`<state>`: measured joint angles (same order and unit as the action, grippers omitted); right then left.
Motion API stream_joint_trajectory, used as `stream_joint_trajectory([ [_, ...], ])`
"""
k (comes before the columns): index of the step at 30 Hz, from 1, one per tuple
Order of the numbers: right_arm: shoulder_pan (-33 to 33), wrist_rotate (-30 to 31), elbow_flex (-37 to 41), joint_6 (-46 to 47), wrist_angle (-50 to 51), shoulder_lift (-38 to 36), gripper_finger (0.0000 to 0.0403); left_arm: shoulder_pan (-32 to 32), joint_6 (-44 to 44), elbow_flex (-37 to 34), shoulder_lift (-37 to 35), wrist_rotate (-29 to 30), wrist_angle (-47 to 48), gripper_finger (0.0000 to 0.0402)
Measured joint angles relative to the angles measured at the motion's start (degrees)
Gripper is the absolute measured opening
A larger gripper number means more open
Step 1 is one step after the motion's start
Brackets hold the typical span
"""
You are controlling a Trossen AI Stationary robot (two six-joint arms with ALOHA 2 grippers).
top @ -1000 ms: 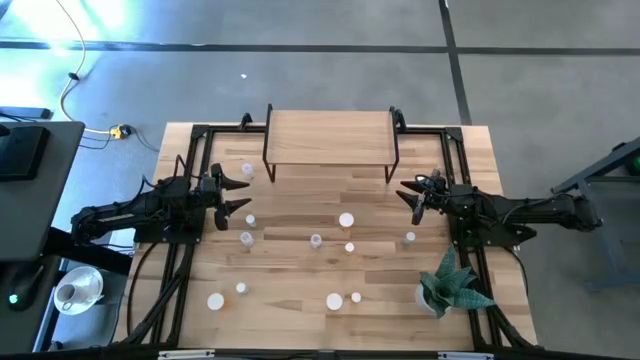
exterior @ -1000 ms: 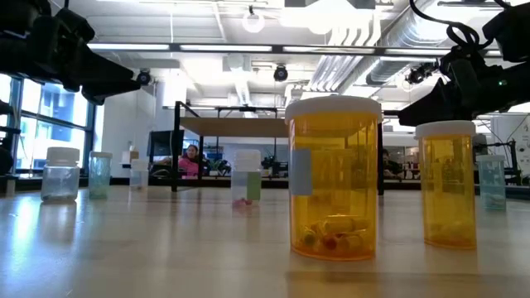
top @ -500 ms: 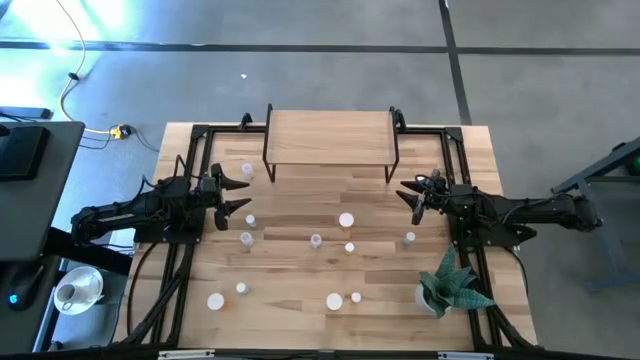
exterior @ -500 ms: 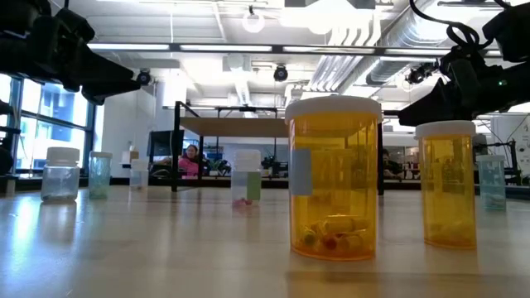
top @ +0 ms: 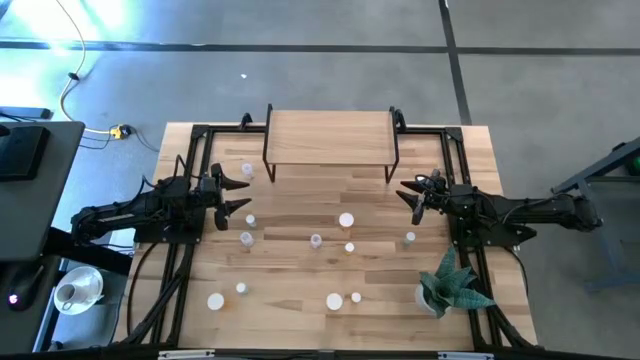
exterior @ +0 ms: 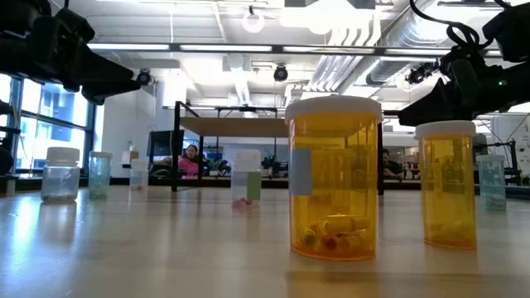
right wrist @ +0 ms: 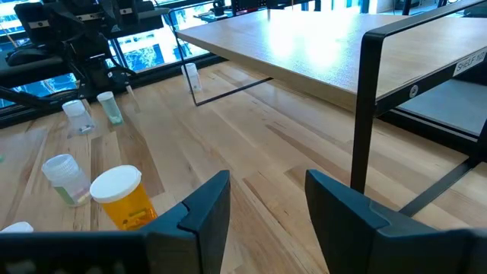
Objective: Pick and place medicine bottles onto shelf by color
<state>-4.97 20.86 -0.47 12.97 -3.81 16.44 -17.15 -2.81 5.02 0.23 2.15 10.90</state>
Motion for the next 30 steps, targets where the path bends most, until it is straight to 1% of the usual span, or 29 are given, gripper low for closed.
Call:
stream_joint_trajectory([
  [28,-0.02,-0.01,-0.02,0.00,0.00,-0.01,0.0162,0.00,-0.01,0.01,0.01,0.04,-0.02,0.0213],
  [29,0.00,-0.01,-0.01,0.00,0.00,-0.01,0.0162,0.02,-0.52,0.00,0.00,1.00,-0.30,0.0213],
  [30,-0.02,-0.01,-0.01,0.00,0.02,-0.01,0.0162,0.02,-1.82,0.00,0.02,3.61,-0.88,0.0213],
])
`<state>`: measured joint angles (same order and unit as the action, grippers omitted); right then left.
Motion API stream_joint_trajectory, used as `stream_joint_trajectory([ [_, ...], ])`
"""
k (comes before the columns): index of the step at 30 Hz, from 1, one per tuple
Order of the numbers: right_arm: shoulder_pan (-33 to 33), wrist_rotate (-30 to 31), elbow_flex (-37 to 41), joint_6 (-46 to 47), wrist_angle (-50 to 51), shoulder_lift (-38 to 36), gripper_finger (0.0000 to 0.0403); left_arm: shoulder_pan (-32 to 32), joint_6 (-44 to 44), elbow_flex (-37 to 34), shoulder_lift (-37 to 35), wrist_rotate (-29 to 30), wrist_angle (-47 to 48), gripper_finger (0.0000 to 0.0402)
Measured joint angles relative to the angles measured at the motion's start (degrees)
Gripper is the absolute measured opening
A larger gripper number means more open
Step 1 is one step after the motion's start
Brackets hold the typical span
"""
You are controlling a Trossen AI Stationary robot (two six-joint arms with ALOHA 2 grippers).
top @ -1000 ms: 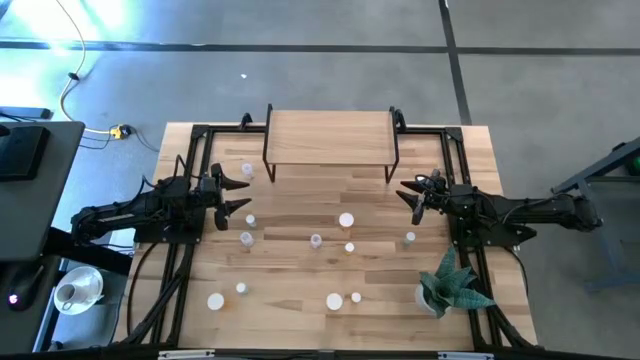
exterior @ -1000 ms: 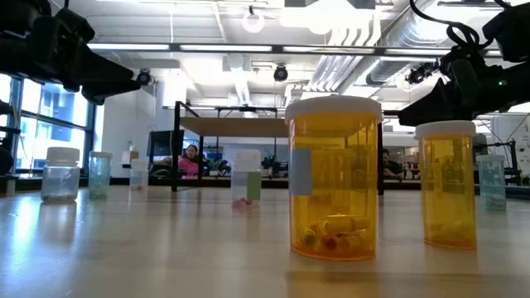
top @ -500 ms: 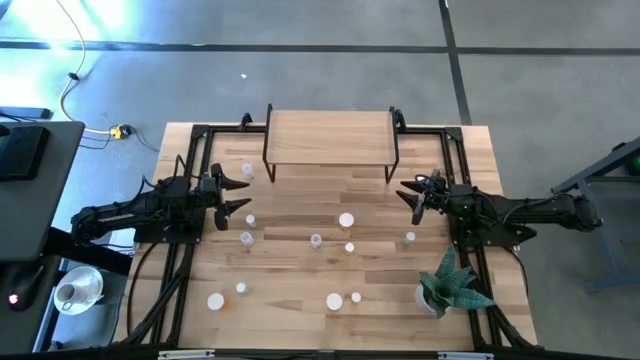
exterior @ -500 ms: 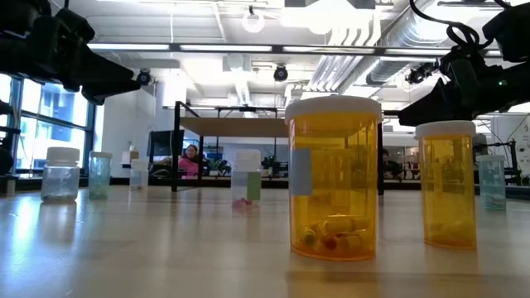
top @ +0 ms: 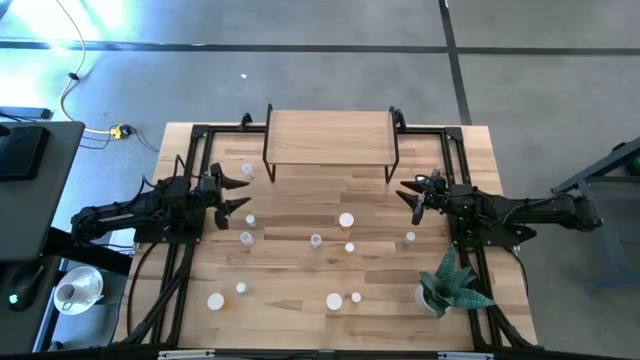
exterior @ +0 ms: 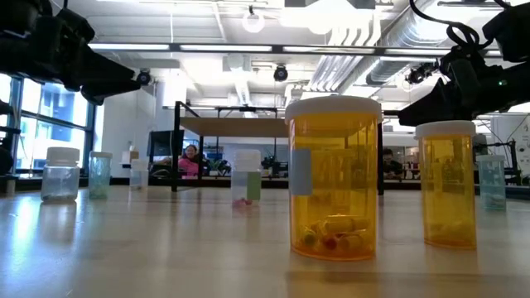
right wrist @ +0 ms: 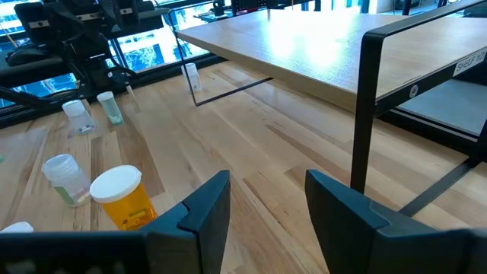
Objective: Pick and place medicine bottles onto shelf by color
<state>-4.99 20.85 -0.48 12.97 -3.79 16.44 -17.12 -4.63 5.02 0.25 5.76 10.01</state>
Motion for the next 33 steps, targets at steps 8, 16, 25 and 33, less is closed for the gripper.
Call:
stream_joint_trajectory([
  [8,0.02,0.01,0.01,0.00,0.00,0.01,0.0162,-0.04,-2.68,0.00,-0.02,12.51,-0.38,0.0213],
  [16,0.02,-0.01,-0.01,0.00,-0.02,0.01,0.0162,-0.02,-2.68,0.00,-0.02,12.70,-0.41,0.0213],
  [25,0.00,-0.01,0.01,0.00,0.00,-0.01,0.0162,-0.02,-2.69,0.00,-0.02,12.68,-0.41,0.0213],
  [33,0.02,-0.01,-0.01,0.00,0.00,0.01,0.0162,-0.03,-2.69,0.00,-0.02,12.68,-0.41,0.0213],
])
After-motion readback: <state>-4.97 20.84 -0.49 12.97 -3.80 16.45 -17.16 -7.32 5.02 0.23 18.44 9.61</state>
